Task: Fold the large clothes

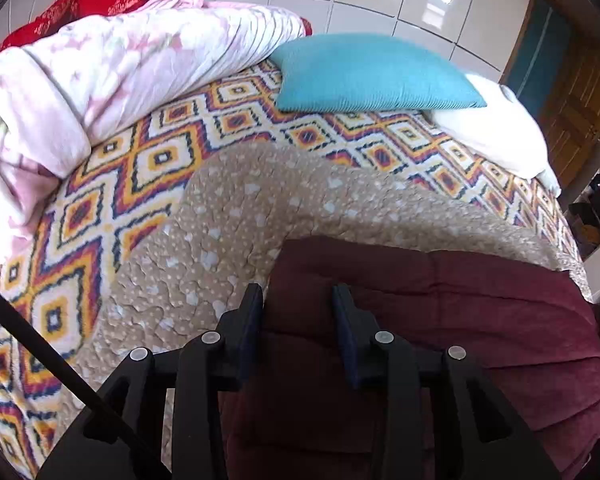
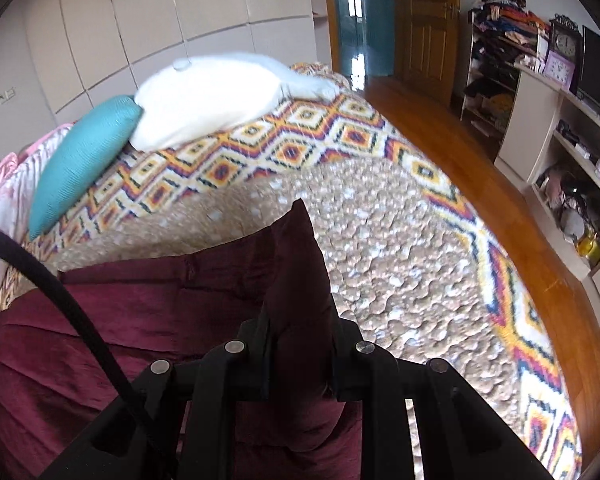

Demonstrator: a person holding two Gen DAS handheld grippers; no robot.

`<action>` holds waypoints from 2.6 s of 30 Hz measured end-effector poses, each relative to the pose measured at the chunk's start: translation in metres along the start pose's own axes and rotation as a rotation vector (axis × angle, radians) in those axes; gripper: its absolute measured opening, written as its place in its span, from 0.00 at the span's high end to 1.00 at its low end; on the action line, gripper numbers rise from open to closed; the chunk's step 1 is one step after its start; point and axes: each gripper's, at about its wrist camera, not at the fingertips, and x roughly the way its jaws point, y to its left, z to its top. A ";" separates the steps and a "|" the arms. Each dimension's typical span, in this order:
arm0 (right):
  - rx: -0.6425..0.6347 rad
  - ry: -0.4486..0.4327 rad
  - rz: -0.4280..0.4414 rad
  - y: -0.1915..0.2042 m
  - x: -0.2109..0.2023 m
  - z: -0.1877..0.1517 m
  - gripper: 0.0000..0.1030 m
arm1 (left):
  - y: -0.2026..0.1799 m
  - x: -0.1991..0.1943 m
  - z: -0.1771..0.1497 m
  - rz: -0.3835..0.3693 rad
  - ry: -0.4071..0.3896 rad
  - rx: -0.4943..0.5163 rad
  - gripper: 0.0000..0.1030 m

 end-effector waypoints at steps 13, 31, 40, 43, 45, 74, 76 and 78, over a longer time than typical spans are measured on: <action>0.130 -0.059 -0.083 -0.044 -0.038 -0.006 0.30 | 0.041 -0.061 0.000 -0.003 -0.035 -0.182 0.43; -0.184 -0.091 0.090 0.030 -0.199 -0.112 0.29 | 0.040 -0.263 -0.189 0.015 -0.132 0.086 0.33; -0.368 -0.004 0.203 0.140 -0.175 -0.187 0.37 | 0.009 -0.237 -0.314 0.033 -0.071 0.123 0.33; -0.390 0.006 0.167 0.168 -0.148 -0.186 0.37 | 0.004 -0.225 -0.332 0.027 -0.034 0.125 0.33; -0.403 0.012 0.130 0.183 -0.129 -0.185 0.37 | 0.004 -0.214 -0.341 0.012 0.001 0.121 0.33; -0.185 0.036 0.147 0.018 -0.215 -0.372 0.25 | -0.007 -0.182 -0.380 0.076 0.018 0.179 0.09; -0.153 0.030 0.158 0.014 -0.221 -0.381 0.25 | -0.006 -0.183 -0.379 0.072 0.019 0.171 0.09; -0.149 0.021 0.164 0.017 -0.227 -0.388 0.25 | -0.003 -0.188 -0.380 0.054 0.012 0.154 0.09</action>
